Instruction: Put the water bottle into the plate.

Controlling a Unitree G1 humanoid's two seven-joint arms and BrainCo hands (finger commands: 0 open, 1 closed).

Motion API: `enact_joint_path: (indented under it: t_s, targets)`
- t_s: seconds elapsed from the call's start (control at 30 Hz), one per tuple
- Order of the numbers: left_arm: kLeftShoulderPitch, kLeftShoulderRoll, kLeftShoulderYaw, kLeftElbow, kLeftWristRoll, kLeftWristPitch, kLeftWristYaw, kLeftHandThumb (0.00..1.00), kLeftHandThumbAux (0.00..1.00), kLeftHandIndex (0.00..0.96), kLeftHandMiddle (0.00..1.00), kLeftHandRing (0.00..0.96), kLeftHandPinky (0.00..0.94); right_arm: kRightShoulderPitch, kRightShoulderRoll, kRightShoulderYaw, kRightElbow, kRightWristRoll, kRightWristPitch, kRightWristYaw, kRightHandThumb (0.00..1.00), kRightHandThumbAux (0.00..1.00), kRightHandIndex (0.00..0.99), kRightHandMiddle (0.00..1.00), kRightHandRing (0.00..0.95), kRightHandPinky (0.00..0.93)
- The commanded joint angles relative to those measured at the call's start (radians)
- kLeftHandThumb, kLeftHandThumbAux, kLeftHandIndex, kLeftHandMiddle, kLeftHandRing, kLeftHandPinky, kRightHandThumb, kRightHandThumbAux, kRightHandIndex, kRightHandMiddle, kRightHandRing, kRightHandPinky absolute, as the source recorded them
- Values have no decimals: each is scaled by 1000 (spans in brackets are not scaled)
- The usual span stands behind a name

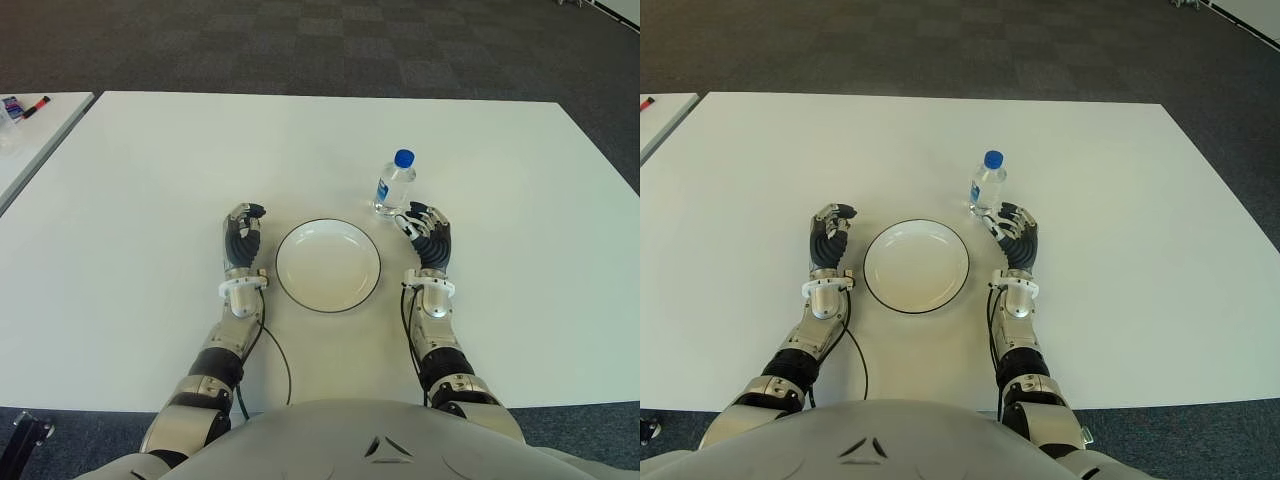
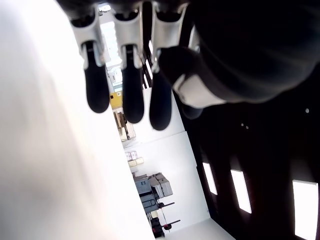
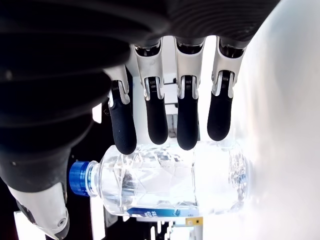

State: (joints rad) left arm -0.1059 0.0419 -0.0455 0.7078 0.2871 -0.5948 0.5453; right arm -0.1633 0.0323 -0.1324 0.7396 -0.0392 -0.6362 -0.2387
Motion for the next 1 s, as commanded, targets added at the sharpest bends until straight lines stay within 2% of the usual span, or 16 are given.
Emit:
enact_joint_path:
  t_s: [0.03,0.47,0.63,0.83,1.0]
  targets:
    - [-3,2,2,4,24,-5,26,841,673,435,445,390,407,40,4,0,37,5,34,6,723,715,413,318,335,380]
    - [-12,8,-1,27,46,-21,49,840,674,448,431,374,398,38,8,-4,46,8,22,4,722,717,412,321,360,423]
    - [-13,7,1,31,41,-26,45,841,674,449,430,373,393,43,6,-2,40,2,21,0,719,717,412,320,354,407]
    - [-16,9,0,38,50,-31,59,840,674,450,428,366,384,102,4,17,-74,-29,35,-7,716,717,412,341,361,395]
    - [-20,13,-3,46,58,-31,68,840,674,451,427,365,386,123,3,32,-126,-52,41,-16,716,719,412,368,370,372]
